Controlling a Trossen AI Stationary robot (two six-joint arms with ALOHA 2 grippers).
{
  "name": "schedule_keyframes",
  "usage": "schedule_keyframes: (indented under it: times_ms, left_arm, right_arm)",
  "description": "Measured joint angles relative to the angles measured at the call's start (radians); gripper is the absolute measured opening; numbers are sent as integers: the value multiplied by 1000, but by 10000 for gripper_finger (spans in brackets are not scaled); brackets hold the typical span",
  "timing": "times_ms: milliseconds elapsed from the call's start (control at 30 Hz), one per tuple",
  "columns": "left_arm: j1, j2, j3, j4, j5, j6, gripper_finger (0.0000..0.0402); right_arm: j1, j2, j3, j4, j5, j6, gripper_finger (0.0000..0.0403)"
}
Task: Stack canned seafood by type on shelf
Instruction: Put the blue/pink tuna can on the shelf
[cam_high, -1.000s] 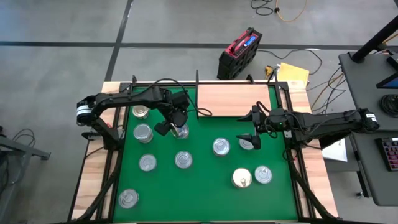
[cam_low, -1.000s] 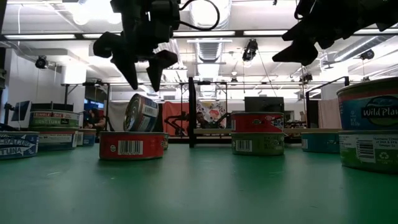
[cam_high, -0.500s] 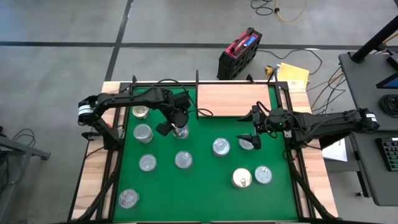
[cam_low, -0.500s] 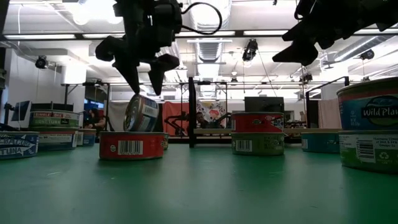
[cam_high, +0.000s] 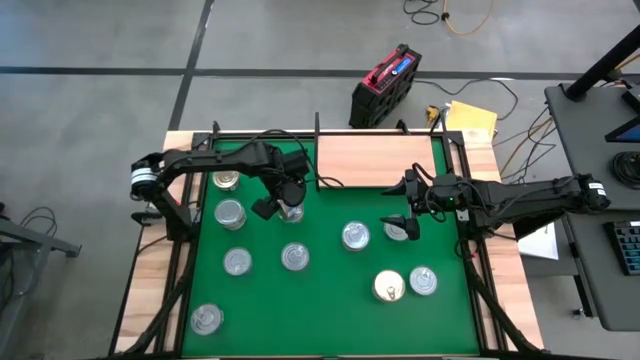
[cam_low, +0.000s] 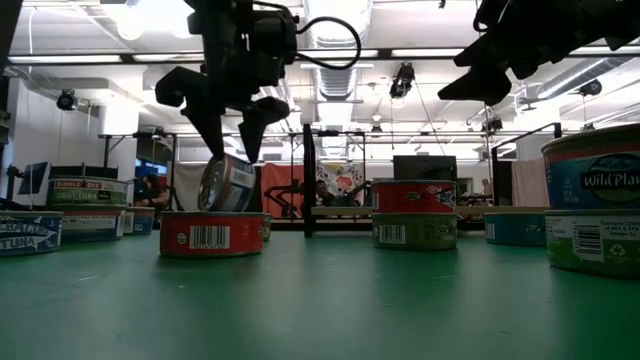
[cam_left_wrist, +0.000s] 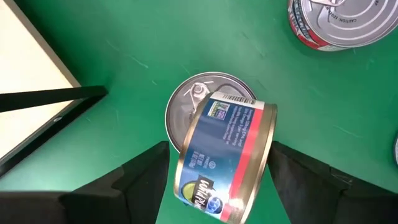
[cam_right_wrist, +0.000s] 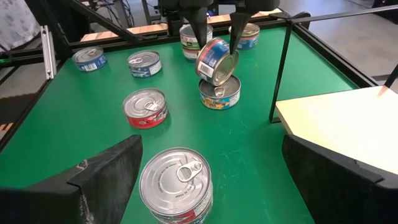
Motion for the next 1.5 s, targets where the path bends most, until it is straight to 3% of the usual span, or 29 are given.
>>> schedule_keyframes:
  times_ms: [700,867,1033,1500]
  left_arm:
    - [0,86,0,-42,0,-1,249]
    - [0,88,0,-51,0,-3,224]
    - [0,85,0,-59,-1,-5,168]
    - [0,54,56,-89,8,-160,167]
  right_arm:
    - [0,0,0,-23,0,3,377]
    - [0,0,0,-24,0,4,377]
    - [0,0,0,-24,0,5,377]
    - [0,0,0,-24,-5,36,377]
